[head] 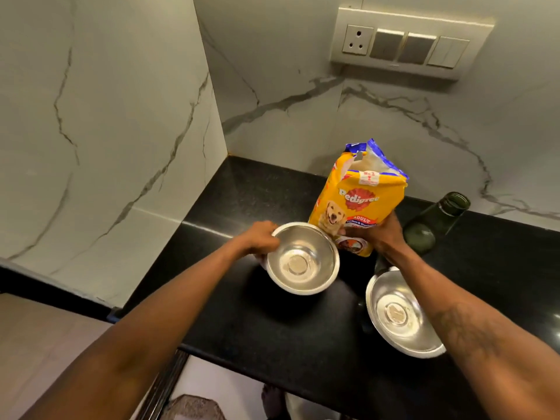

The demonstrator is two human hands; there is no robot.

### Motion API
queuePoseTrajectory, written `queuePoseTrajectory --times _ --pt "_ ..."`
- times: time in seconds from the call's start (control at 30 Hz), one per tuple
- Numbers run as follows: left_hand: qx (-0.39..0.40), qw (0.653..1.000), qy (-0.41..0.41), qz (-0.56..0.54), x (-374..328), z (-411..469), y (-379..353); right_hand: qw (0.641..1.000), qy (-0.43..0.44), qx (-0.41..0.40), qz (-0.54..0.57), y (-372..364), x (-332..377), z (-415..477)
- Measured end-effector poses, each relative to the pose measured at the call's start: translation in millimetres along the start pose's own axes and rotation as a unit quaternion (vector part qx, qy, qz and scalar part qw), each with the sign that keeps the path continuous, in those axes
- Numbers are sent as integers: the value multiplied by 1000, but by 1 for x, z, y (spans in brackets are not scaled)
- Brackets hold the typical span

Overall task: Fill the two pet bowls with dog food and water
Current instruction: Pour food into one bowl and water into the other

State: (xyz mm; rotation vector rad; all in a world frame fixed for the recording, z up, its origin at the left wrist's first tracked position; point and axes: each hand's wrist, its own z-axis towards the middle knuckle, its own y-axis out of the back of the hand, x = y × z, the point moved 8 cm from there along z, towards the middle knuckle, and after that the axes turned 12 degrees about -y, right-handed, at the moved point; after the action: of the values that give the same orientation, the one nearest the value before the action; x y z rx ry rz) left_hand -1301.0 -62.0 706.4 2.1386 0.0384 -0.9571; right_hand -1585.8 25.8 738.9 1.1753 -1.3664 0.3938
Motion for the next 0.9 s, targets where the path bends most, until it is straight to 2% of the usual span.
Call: queuePoseTrajectory --times 0.1,0.17,0.27,0.4,0.63,0.73,0.9 --pt "-29 986 62 -151 26 -18 21 1000 1 -15 -2 -5 -4 2" --pt "-29 974 81 -210 40 -27 28 1000 7 -7 -13 -9 -11 9" --pt "-52 960 90 -260 52 -37 33 1000 3 -14 -25 -12 -8 9" --pt "-58 947 83 -304 53 -41 27 996 4 -85 -38 -10 2 -8" --pt "-79 941 66 -323 48 -57 34 972 130 -158 -114 -20 45 -40" --pt "-100 933 64 -339 47 -65 36 945 224 -176 -159 -21 64 -44" --pt "-127 926 31 -355 33 -80 39 911 290 -231 -183 -6 86 -41"
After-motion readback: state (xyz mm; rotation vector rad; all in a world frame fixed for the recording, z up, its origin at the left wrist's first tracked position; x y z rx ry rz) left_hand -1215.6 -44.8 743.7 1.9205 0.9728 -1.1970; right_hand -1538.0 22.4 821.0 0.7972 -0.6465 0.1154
